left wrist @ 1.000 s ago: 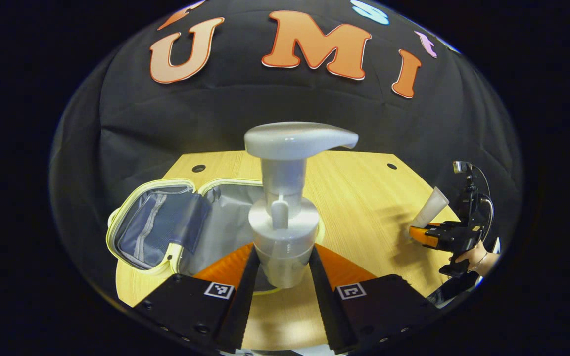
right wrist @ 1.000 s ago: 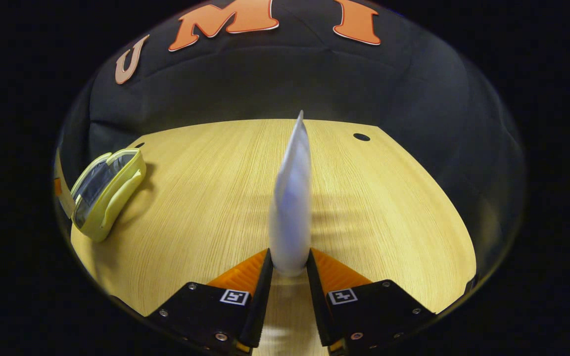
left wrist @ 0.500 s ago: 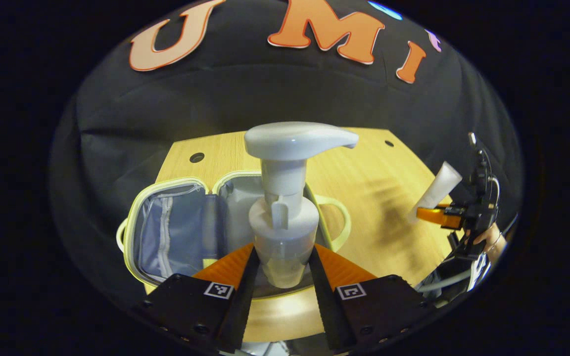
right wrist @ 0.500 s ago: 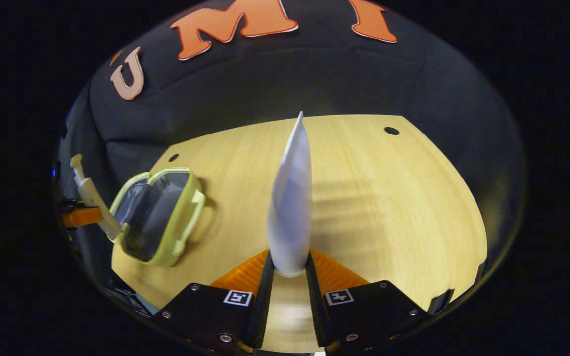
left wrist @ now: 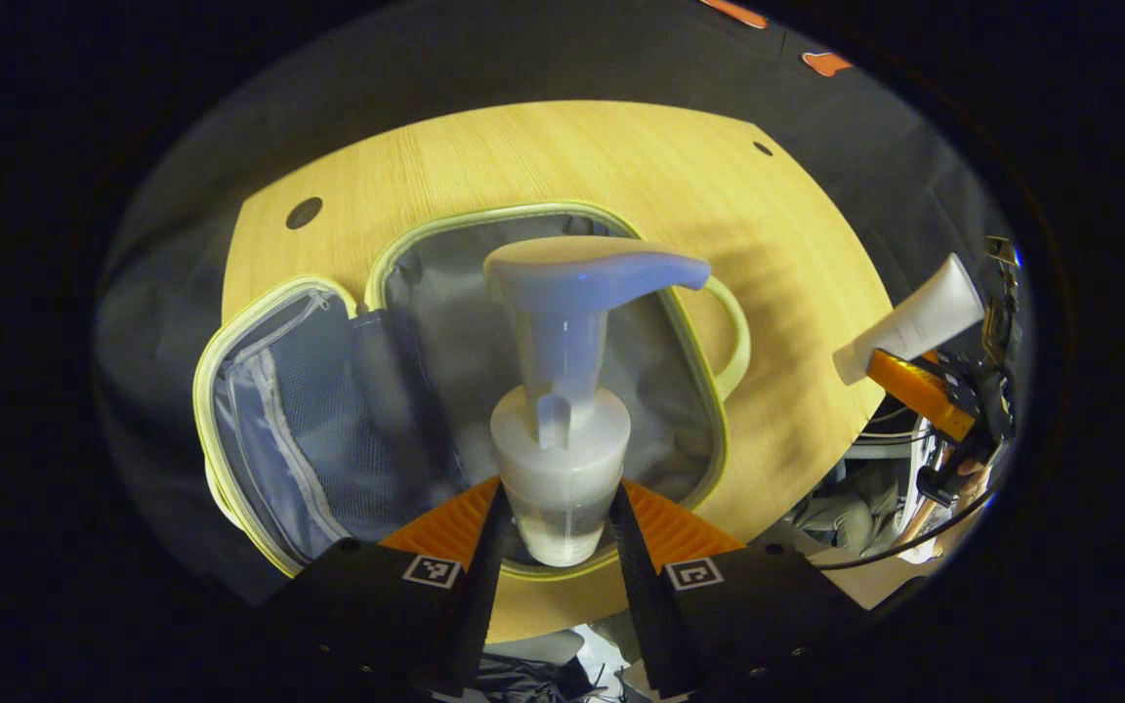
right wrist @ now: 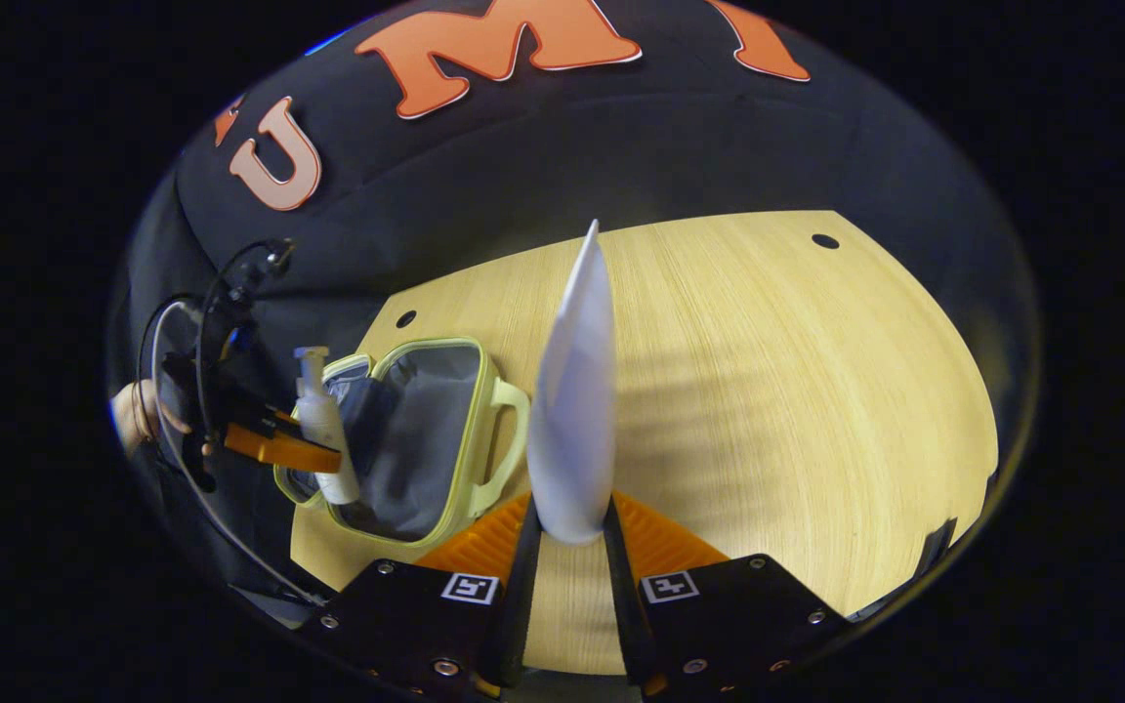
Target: First open the suitcase, pack the skin care products into it, and then close the suitcase.
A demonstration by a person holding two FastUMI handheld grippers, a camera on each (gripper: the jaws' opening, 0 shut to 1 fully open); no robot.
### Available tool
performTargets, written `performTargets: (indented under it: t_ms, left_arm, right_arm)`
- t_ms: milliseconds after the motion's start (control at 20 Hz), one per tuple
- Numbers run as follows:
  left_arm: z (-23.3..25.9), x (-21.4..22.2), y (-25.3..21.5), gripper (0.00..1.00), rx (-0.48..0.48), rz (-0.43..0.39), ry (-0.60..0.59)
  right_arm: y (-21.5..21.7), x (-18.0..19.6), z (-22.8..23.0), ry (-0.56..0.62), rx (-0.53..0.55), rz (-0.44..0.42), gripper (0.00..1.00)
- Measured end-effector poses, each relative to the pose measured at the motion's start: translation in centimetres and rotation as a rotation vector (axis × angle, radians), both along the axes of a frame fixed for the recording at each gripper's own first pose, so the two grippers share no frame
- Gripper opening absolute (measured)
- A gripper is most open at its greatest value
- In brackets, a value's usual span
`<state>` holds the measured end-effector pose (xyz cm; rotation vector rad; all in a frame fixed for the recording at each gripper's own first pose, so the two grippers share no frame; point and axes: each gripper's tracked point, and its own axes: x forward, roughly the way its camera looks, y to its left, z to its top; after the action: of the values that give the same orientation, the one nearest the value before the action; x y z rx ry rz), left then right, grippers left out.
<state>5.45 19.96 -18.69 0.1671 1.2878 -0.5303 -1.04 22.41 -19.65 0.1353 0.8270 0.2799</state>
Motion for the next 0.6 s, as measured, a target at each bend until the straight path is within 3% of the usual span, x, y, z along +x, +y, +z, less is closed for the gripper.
performTargets:
  t_ms: [350,600]
  left_arm:
    - [-4.0,2.3,-0.3,0.61,0.055,-0.03,0.105]
    - [-6.2,2.4,-0.4,0.62,0.054,-0.02,0.118]
  right_arm:
    - [0.2,-0.8,-0.8,0.039,0.004,-0.059,0.39]
    - [0.2,-1.1,-1.5,0.066,-0.007,-0.061,0.39]
